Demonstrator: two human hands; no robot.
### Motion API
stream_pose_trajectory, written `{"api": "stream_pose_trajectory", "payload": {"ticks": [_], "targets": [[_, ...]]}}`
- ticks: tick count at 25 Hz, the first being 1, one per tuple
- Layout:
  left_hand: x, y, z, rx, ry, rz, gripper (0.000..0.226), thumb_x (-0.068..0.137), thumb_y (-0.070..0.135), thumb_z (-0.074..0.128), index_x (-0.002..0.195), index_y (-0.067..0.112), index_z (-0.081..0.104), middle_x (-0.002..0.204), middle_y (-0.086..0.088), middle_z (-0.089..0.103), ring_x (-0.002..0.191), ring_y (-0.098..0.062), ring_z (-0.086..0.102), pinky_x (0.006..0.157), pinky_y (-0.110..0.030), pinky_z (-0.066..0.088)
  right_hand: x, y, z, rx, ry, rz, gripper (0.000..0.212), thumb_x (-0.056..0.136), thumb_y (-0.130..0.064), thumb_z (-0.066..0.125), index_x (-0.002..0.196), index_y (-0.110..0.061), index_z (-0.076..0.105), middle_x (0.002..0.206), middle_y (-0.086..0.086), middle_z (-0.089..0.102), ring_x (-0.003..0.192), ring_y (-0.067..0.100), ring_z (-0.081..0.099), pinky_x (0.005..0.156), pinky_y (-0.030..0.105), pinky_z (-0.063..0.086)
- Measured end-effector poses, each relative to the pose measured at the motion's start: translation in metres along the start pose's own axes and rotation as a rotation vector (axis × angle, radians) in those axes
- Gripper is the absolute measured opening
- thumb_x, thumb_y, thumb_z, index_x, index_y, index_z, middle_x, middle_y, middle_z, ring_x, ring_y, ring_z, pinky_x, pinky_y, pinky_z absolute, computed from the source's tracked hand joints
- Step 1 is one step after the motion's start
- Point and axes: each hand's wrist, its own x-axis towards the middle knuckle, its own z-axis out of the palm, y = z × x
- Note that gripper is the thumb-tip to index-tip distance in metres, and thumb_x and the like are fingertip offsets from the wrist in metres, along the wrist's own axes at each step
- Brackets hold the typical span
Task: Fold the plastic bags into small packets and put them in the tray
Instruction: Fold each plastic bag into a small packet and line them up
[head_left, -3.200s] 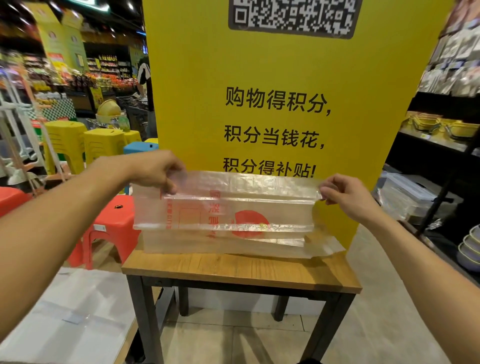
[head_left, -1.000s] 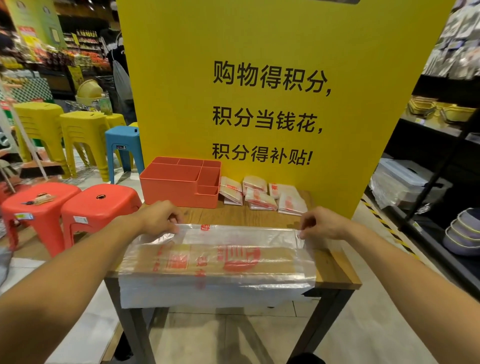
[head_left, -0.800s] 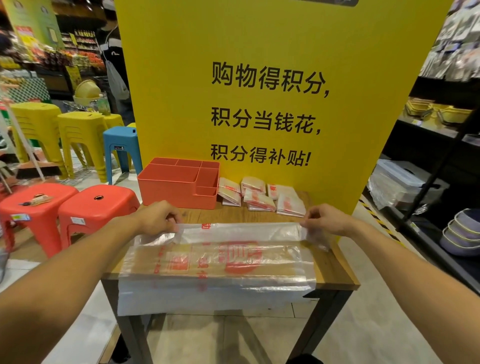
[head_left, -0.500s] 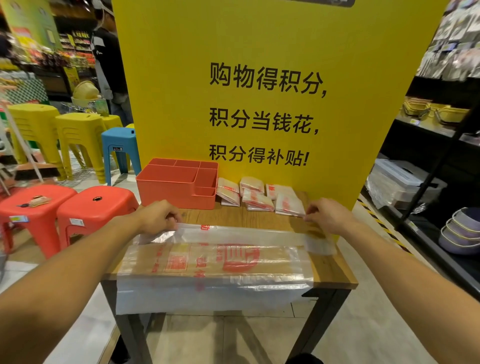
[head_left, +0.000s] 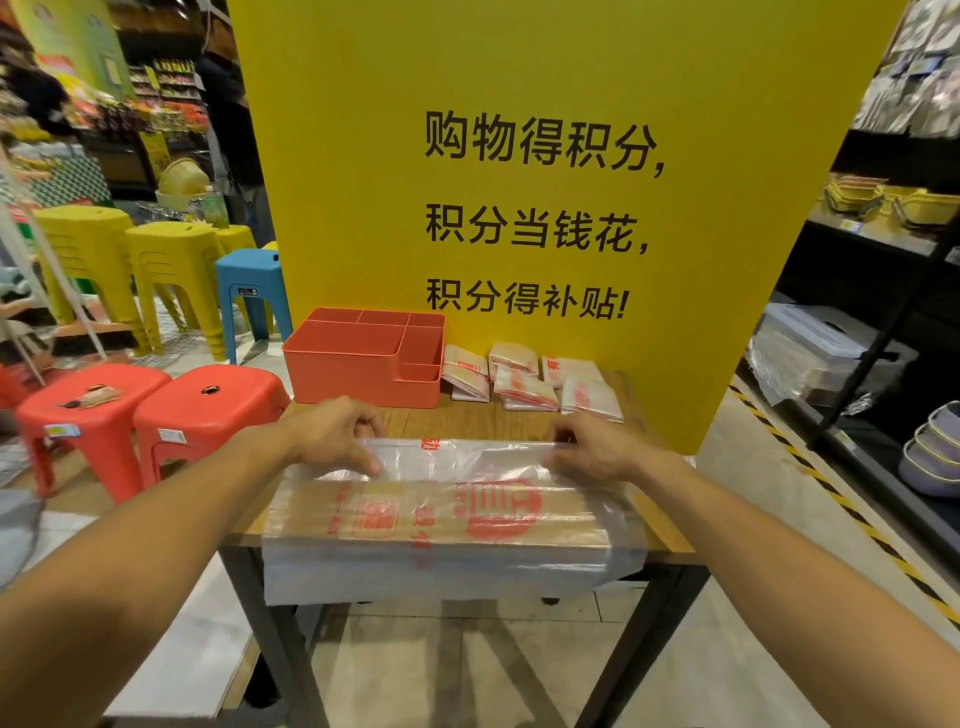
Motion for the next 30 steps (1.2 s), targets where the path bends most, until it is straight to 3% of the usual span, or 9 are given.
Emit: {"api": "stream_pose_trajectory", "payload": {"ticks": [2,7,11,17,20,22,25,28,30], "targets": [[-0.003,0.004,0.002,0.104,-0.037,0.000,0.042,0.070,0.033,0.094,0.104,0.034,0.070,0.092,0.012,0.070,0.086,-0.011,0.062,0.065,-0.029,0.043,-0.001,0.000,-0.001,-0.012,0.063,-0.027,0.016,0.092,-0.038,0.075,0.093,-0.026,0.063,0.089,-0.004,0.067,0.085,0.021,0.062,0.069,0.035,0.046],[-0.005,0.003,0.000,0.242,0.094,0.008,0.024,0.078,0.039,0.083,0.085,0.035,0.061,0.084,0.014,0.068,0.083,-0.013,0.062,0.075,-0.043,0.055,-0.011,0.000,-0.008,-0.058,0.008,-0.018,0.032,0.074,-0.037,0.085,0.096,-0.032,0.062,0.095,-0.010,0.066,0.089,0.013,0.061,0.079,0.040,0.054],[-0.014,0.011,0.004,0.468,0.146,0.050,0.026,0.088,0.036,0.066,0.089,0.037,0.040,0.079,0.012,0.061,0.074,-0.013,0.059,0.069,-0.045,0.056,-0.018,-0.002,-0.006,-0.241,0.064,-0.041,0.026,0.078,-0.030,0.073,0.084,-0.035,0.048,0.090,-0.010,0.063,0.082,0.016,0.058,0.070,0.041,0.054],[-0.026,0.012,0.013,0.590,0.240,0.140,0.029,0.075,0.024,0.064,0.080,0.038,0.039,0.079,0.019,0.053,0.074,-0.004,0.050,0.068,-0.040,0.053,-0.036,-0.007,0.000,-0.368,0.169,-0.079,0.021,0.087,-0.026,0.064,0.081,-0.032,0.044,0.087,-0.010,0.061,0.080,0.019,0.057,0.068,0.039,0.053],[-0.028,0.011,0.013,0.392,0.128,0.077,0.024,0.076,0.040,0.077,0.081,0.035,0.054,0.084,0.017,0.060,0.079,-0.005,0.055,0.072,-0.037,0.053,-0.041,-0.004,0.002,-0.117,0.114,-0.014,0.022,0.083,-0.038,0.078,0.083,-0.032,0.057,0.090,-0.013,0.065,0.085,0.012,0.061,0.072,0.034,0.053],[-0.031,0.008,0.012,0.149,0.002,0.021,0.042,0.066,0.067,0.083,0.082,0.032,0.067,0.091,0.014,0.066,0.087,-0.008,0.059,0.077,-0.037,0.052,-0.044,0.001,0.001,0.029,0.051,-0.007,0.033,0.075,-0.057,0.082,0.087,-0.031,0.067,0.091,-0.013,0.069,0.088,0.008,0.064,0.076,0.035,0.054],[-0.034,0.003,0.015,0.065,-0.033,0.054,0.066,0.058,0.092,0.064,0.078,0.031,0.075,0.094,0.012,0.068,0.090,-0.010,0.062,0.080,-0.038,0.052,-0.050,0.005,0.003,0.057,0.045,-0.022,0.049,0.076,-0.078,0.066,0.092,-0.032,0.076,0.099,-0.016,0.071,0.094,0.006,0.063,0.082,0.035,0.054],[-0.038,0.003,0.018,0.154,-0.034,0.044,0.039,0.071,0.069,0.080,0.086,0.034,0.072,0.101,0.014,0.063,0.091,-0.009,0.062,0.078,-0.035,0.054,-0.056,-0.002,0.006,0.013,0.011,-0.009,0.030,0.083,-0.059,0.076,0.099,-0.034,0.072,0.108,-0.019,0.067,0.102,0.006,0.061,0.088,0.031,0.053],[-0.041,0.006,0.020,0.147,-0.032,0.026,0.037,0.073,0.053,0.088,0.097,0.039,0.065,0.105,0.017,0.060,0.093,-0.007,0.060,0.076,-0.029,0.050,-0.058,-0.008,0.008,-0.058,-0.024,-0.012,0.039,0.081,-0.051,0.081,0.114,-0.034,0.066,0.114,-0.018,0.062,0.104,0.007,0.059,0.089,0.028,0.051]]}}
